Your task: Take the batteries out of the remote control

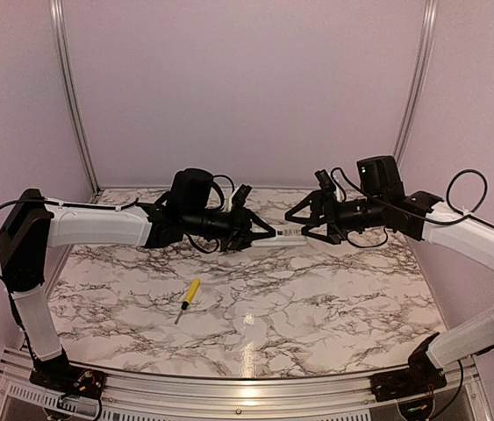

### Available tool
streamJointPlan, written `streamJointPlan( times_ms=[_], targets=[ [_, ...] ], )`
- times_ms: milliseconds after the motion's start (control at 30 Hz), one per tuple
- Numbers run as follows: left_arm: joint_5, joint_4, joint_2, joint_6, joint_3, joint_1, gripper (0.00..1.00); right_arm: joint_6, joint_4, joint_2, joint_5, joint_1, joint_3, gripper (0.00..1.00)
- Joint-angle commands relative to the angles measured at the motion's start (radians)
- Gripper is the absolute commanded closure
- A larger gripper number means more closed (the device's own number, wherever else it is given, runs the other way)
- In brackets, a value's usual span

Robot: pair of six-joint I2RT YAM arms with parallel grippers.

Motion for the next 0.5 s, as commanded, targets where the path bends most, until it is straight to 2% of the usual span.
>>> streamJointPlan(
  times_ms=[0,467],
  targets=[
    [0.104,0.153,-0.054,0.03,0.072,-0.025,1.0,0.014,0.056,0.014,-0.073,0.005,-0.012,0.11],
    [0.157,0.206,-0.063,0.03,0.073,-0.025,1.0,0.031,0.144,-0.004,-0.205,-0.03,-0.05,0.11]
  ],
)
